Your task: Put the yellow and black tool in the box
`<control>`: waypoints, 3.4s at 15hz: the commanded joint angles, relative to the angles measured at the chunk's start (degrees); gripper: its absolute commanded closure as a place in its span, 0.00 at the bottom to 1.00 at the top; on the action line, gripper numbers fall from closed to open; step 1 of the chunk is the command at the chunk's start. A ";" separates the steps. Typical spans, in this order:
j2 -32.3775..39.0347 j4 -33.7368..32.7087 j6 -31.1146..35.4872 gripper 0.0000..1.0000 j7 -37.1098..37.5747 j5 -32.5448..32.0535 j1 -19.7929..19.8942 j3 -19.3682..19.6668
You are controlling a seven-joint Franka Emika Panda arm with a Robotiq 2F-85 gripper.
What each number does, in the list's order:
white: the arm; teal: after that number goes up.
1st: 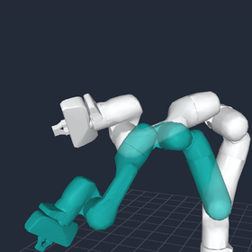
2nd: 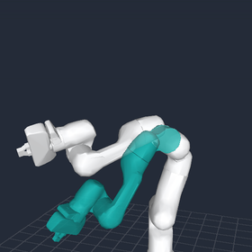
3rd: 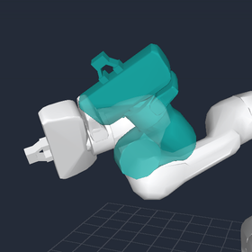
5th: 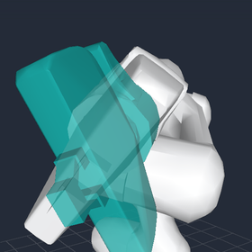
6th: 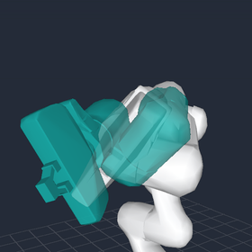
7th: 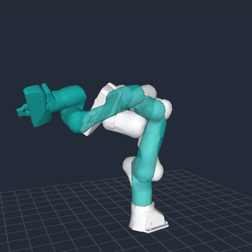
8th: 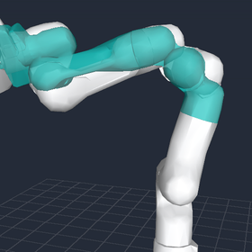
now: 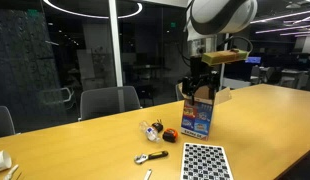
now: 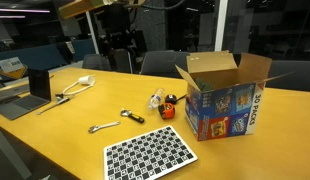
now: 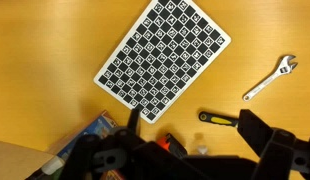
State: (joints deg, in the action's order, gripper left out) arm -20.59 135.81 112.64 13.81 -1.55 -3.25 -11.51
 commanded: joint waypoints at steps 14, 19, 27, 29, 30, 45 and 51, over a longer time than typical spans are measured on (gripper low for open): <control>4.42 -3.50 -1.25 0.00 12.42 1.04 -0.22 -1.06; 13.09 -9.18 -0.90 0.00 29.84 2.16 -0.76 -3.46; 34.28 -27.13 -3.46 0.00 59.05 0.04 -6.08 -1.24; 38.83 -31.44 -4.83 0.00 64.91 1.00 -7.93 0.23; 40.78 -33.16 -5.41 0.00 67.59 1.36 -8.78 1.01; 54.59 -36.90 5.08 0.00 86.50 19.19 -8.60 6.42; 58.20 -36.12 13.11 0.00 83.75 21.91 -8.28 6.17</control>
State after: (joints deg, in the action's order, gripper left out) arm 36.18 99.94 122.98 99.43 19.23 -11.91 -4.93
